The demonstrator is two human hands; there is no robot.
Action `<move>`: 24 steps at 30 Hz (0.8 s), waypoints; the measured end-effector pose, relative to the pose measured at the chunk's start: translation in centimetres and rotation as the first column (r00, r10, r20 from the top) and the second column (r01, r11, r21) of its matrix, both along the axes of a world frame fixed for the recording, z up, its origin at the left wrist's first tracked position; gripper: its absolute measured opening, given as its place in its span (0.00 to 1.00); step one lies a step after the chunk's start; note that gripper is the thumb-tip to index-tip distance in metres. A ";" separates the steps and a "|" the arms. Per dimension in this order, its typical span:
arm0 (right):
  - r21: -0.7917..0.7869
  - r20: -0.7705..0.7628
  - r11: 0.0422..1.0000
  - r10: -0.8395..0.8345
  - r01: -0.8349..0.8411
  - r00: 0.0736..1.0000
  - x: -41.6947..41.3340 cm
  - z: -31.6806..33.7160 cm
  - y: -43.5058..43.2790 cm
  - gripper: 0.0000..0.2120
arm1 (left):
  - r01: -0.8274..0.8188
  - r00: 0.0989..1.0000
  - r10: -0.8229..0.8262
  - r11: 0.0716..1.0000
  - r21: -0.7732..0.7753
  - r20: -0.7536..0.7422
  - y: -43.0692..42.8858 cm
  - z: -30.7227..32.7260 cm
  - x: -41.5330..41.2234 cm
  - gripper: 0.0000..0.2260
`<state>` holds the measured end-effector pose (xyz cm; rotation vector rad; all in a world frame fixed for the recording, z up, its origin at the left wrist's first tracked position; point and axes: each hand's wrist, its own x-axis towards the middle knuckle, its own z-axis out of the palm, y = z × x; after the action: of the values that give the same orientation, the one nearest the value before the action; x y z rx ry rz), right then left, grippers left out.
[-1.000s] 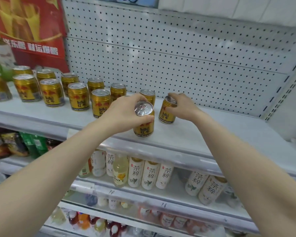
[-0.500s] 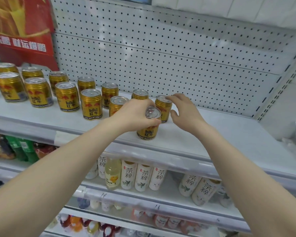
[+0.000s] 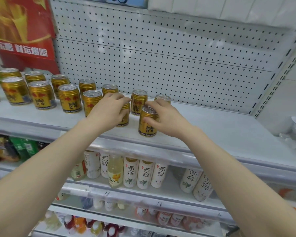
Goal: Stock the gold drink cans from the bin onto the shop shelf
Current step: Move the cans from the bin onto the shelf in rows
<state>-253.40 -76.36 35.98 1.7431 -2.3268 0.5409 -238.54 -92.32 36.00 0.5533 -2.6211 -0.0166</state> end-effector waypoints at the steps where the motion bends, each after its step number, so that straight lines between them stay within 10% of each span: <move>1: -0.003 -0.012 1.000 -0.006 0.006 1.000 0.0 -0.2 -0.2 0.27 | 0.004 1.000 -0.004 1.000 -0.012 -0.008 -0.1 -0.3 0.1 0.21; 24: -0.097 -0.312 0.992 0.049 -0.083 0.949 -0.7 -5.9 16.7 0.25 | 0.007 0.992 -0.012 0.999 -0.040 -0.123 15.7 -5.8 4.7 0.22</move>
<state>-254.12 -59.63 30.04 1.7200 -1.9934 0.3660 -233.88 -76.65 30.23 0.5101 -2.4987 -0.0020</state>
